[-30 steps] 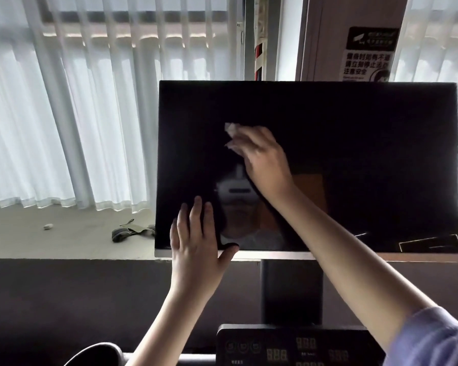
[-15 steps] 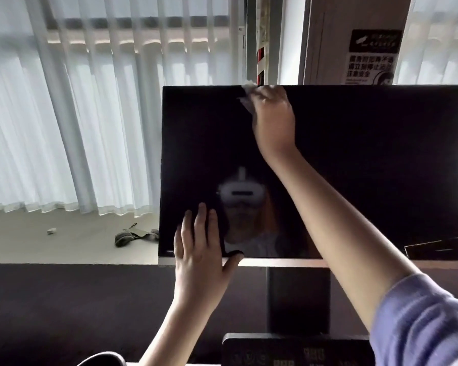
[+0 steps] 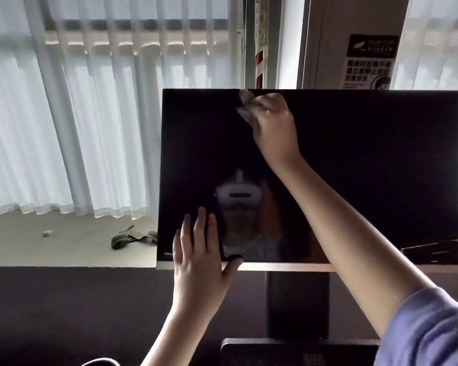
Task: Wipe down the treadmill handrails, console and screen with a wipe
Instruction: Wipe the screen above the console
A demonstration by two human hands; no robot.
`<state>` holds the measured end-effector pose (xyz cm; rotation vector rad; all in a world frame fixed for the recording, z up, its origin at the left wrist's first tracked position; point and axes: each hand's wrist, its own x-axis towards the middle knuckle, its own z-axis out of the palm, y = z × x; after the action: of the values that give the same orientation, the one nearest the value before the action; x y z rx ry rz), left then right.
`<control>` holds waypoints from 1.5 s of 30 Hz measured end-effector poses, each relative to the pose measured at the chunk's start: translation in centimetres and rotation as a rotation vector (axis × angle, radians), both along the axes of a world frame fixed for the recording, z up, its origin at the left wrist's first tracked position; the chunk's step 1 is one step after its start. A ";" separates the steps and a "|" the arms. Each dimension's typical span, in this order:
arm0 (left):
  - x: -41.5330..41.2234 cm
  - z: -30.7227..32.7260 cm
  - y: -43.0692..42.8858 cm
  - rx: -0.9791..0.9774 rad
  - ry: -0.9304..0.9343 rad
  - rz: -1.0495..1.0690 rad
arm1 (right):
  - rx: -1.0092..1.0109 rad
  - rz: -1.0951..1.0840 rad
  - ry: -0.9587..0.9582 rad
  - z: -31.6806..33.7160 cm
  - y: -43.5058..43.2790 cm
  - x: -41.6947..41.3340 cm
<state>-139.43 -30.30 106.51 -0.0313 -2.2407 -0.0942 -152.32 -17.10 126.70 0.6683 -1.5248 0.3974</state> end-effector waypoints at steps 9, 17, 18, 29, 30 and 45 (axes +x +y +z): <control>0.1 0.1 -0.2 -0.010 -0.018 -0.004 | -0.057 0.006 0.036 -1.5 1.0 1.1; 0.1 0.0 0.0 0.000 -0.018 -0.009 | -0.154 -0.013 -0.007 -2.7 2.6 2.1; 0.1 0.0 0.0 0.002 -0.019 -0.011 | -0.068 0.042 -0.001 -3.7 1.8 2.5; 0.1 0.0 0.1 0.006 0.000 -0.014 | 0.078 0.033 -0.008 -7.7 2.3 3.9; 0.0 0.0 0.1 0.005 0.000 -0.014 | 0.175 0.059 -0.017 -8.5 2.1 4.3; 0.1 0.0 0.2 0.024 0.004 -0.019 | 0.196 0.043 -0.075 -11.1 4.7 5.8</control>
<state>-139.32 -30.08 106.50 -0.0396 -2.2349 -0.1307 -146.52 -12.39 115.59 0.8484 -1.6368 0.3103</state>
